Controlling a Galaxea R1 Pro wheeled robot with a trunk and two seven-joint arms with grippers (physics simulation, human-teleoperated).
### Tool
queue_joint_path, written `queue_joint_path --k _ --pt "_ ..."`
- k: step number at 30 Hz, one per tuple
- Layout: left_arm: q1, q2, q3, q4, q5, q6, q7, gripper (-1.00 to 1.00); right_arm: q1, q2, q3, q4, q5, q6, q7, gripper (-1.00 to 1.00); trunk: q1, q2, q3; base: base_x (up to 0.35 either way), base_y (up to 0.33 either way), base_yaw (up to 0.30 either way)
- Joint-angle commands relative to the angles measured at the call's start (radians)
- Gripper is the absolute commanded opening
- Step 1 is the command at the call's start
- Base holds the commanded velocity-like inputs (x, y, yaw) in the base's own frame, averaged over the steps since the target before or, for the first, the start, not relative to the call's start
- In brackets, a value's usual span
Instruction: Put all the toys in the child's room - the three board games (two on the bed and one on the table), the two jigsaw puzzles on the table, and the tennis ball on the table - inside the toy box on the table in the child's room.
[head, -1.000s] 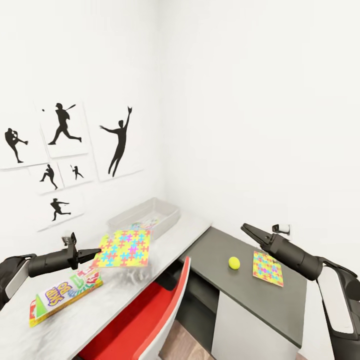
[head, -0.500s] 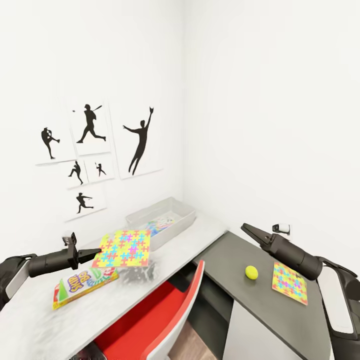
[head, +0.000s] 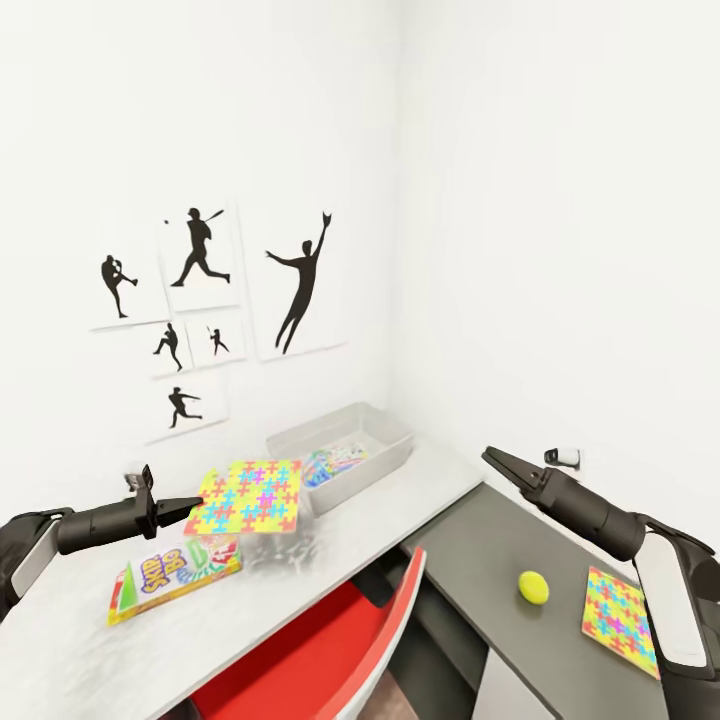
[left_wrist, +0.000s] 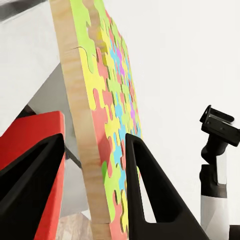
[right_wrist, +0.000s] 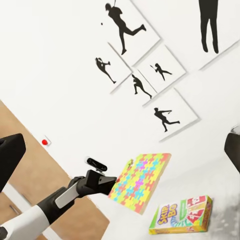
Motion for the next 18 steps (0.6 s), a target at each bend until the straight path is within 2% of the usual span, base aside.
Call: queue_joint_path --k 1,6,12,18 --pt "-0.001 0.001 -0.005 0.001 0.005 0.010 -0.003 -1.00 0.000 0.000 -0.001 0.000 0.000 0.004 0.004 1.00 0.001 -0.001 0.000 0.275 -0.009 0.023" --pt "-0.001 0.001 -0.006 0.001 0.005 0.010 -0.003 -1.00 0.000 0.000 0.000 -0.001 0.000 0.001 0.004 1.00 0.001 -0.001 -0.002 0.227 -0.003 0.009" --pt "-0.001 0.000 -0.007 0.001 0.005 0.010 -0.003 -1.00 0.000 -0.001 -0.001 -0.001 0.001 0.000 0.003 1.00 0.001 -0.001 -0.008 0.114 -0.005 0.005" --pt "-0.001 0.000 -0.008 0.001 0.005 0.010 -0.003 -1.00 0.000 -0.001 -0.001 -0.001 0.001 0.000 0.002 1.00 0.001 -0.001 -0.015 0.034 -0.118 0.152"
